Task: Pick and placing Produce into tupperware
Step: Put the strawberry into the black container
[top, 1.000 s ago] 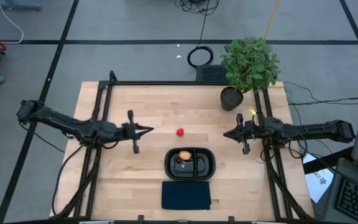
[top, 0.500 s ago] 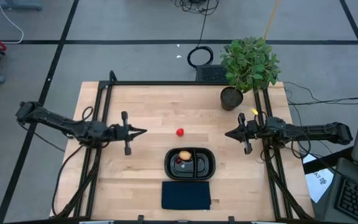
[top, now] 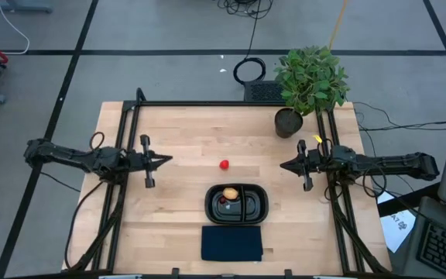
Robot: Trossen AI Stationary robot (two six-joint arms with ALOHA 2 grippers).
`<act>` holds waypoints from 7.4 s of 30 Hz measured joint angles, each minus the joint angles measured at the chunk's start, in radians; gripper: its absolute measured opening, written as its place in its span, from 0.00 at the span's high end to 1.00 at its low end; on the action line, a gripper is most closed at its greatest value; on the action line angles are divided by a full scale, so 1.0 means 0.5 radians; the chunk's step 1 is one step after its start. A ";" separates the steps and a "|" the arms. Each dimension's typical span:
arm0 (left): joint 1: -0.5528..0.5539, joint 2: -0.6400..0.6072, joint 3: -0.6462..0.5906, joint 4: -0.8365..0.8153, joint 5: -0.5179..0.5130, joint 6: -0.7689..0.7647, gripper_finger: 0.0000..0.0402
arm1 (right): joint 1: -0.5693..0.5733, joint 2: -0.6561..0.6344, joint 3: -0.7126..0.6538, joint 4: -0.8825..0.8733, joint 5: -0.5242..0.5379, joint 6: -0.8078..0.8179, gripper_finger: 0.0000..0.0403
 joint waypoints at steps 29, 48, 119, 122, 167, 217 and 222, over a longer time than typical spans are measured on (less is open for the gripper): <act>-0.046 -0.435 -0.002 -0.659 -0.011 -0.100 1.00 | 0.001 0.000 0.002 -0.020 0.021 0.059 1.00; -0.047 -0.435 -0.002 -0.646 0.079 -0.179 1.00 | 0.001 0.001 0.002 -0.014 0.021 0.098 1.00; -0.047 -0.434 0.000 -0.645 0.051 -0.245 0.97 | 0.002 0.002 0.002 0.002 0.024 0.241 1.00; -0.046 -0.424 0.000 -0.643 -0.048 -0.317 0.95 | 0.002 0.001 0.002 0.002 0.024 0.140 1.00; 0.827 1.756 0.980 -0.279 0.756 -0.387 1.00 | 0.001 0.002 0.002 -0.001 0.024 -0.062 1.00; 0.780 2.728 2.332 -1.515 0.901 -0.072 0.92 | 0.001 0.002 0.002 -0.035 0.026 -0.113 1.00; 0.778 2.911 2.449 -1.611 0.919 -0.048 0.92 | 0.001 0.008 0.001 -0.058 0.026 -0.111 1.00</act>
